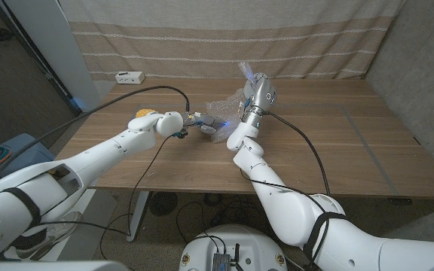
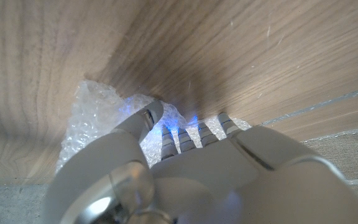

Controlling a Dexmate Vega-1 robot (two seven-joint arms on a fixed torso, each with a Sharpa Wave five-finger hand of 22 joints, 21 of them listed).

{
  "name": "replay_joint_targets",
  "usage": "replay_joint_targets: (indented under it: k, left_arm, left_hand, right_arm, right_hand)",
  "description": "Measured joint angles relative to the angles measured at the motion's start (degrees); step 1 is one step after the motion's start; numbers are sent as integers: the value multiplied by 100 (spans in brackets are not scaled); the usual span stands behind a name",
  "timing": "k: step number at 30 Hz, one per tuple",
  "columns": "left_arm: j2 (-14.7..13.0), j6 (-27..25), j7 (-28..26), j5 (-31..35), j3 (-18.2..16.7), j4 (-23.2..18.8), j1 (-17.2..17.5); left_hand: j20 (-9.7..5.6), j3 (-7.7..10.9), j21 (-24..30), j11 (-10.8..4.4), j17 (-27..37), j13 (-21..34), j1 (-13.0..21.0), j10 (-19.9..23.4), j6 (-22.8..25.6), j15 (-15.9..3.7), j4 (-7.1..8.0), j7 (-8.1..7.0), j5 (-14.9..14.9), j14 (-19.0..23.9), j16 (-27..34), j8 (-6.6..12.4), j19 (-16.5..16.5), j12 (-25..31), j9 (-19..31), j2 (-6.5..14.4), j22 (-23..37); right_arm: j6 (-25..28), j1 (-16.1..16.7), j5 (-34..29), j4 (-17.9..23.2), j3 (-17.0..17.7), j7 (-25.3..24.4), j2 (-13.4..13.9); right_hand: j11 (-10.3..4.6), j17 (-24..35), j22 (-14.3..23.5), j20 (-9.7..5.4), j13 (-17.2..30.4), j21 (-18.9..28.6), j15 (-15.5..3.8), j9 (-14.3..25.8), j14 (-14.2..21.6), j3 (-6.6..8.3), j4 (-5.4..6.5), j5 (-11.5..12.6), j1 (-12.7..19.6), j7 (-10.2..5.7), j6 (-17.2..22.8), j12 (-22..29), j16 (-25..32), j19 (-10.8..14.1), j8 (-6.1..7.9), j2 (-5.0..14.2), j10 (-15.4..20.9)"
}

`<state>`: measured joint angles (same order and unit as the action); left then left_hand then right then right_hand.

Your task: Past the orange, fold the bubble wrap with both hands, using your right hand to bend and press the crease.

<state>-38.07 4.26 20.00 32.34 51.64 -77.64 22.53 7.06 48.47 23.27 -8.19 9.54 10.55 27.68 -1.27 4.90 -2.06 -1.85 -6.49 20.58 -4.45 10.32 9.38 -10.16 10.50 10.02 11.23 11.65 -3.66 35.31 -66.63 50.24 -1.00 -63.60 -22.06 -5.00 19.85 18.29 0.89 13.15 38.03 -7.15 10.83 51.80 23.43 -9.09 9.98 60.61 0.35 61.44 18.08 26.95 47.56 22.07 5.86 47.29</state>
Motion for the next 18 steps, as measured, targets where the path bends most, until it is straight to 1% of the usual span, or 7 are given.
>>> replay_joint_targets:
  k: [3, 4, 10, 11, 14, 16, 18]
  left_arm:
    - [5, -23, 26, 1, 41, 17, -34]
    - [6, -50, 51, 1, 56, 19, -43]
    - [-9, -107, 83, 0, 93, -5, -58]
    - [-15, -127, 91, -1, 98, -19, -58]
    - [-32, -152, 103, -3, 101, -55, -54]
    - [-45, -175, 111, -11, 103, -83, -46]
    - [-54, -180, 112, -14, 102, -98, -40]
  left_hand:
    - [0, 0, -4, 0, -2, 0, 0, 0, -10, 0, 0, -10, 0, 0, 0, -19, -1, 0, -1, 0, -8]
    - [-1, 0, -5, 0, -2, 0, 1, 0, -11, 1, 0, -10, 0, -1, 0, -22, -1, 0, -1, 1, -9]
    - [-11, 10, 6, 0, -2, 0, 22, 0, -25, 1, -10, -19, 24, 0, 0, -15, -12, 0, -6, 23, 9]
    - [-7, 17, 6, 0, -5, -1, 22, 0, -42, 1, -17, -20, 41, 0, 0, -4, -17, -1, -6, 23, 10]
    - [-32, 23, 5, 13, -5, -2, 22, -13, -52, 1, -23, -30, 40, 0, 0, 18, -9, -1, -6, 23, 14]
    - [-32, 23, 8, 30, -7, -2, 44, -30, -72, 2, -23, -10, 40, -1, 0, 19, -9, -1, -5, 1, 14]
    - [-33, 23, 25, 30, -7, -2, 44, -30, -73, 2, -23, -10, 40, -2, 0, 18, -9, -1, -5, 1, 14]
  right_arm:
    - [0, 41, 474, 140, -272, 91, 214]
    - [0, 73, 678, 309, -656, 133, 528]
    - [-82, 65, 1738, 598, -1574, 351, 1280]
    - [-100, 34, 1898, 658, -1934, 386, 1550]
    - [-135, -5, 2219, 812, -2374, 470, 1848]
    - [-151, -53, 2507, 936, -2822, 592, 2157]
    - [-152, -65, 2657, 965, -2919, 683, 2225]
  right_hand:
    - [0, 37, -45, 38, 5, -35, 29, 23, -66, 0, 0, 0, -7, -45, -45, -11, -7, -171, -1, -7, 0]
    - [-1, 47, -48, 44, 5, -38, 29, 41, -66, 0, 0, 0, -19, -67, -67, -11, -7, -203, -27, -19, -2]
    - [-23, 78, -98, 45, 5, -38, 50, 36, -127, -1, 2, 0, -37, -118, -118, -61, -51, -286, -33, -37, -23]
    - [-23, 78, -102, 45, 5, -38, 50, 34, -127, -3, 3, 0, -37, -118, -118, -61, -51, -286, -37, -37, -23]
    - [-68, 78, -127, 42, 5, -38, 71, 31, -148, -19, 19, 0, -37, -118, -118, -61, -51, -283, -38, -37, -23]
    - [-107, 77, -129, 1, 5, -38, 49, 28, -169, -19, 19, 0, -37, -118, -118, -96, -51, -242, -38, -37, -22]
    - [-108, 92, -147, -31, 5, -38, 49, 24, -169, -19, 19, 0, -37, -131, -132, -96, -51, -250, -39, -37, -22]
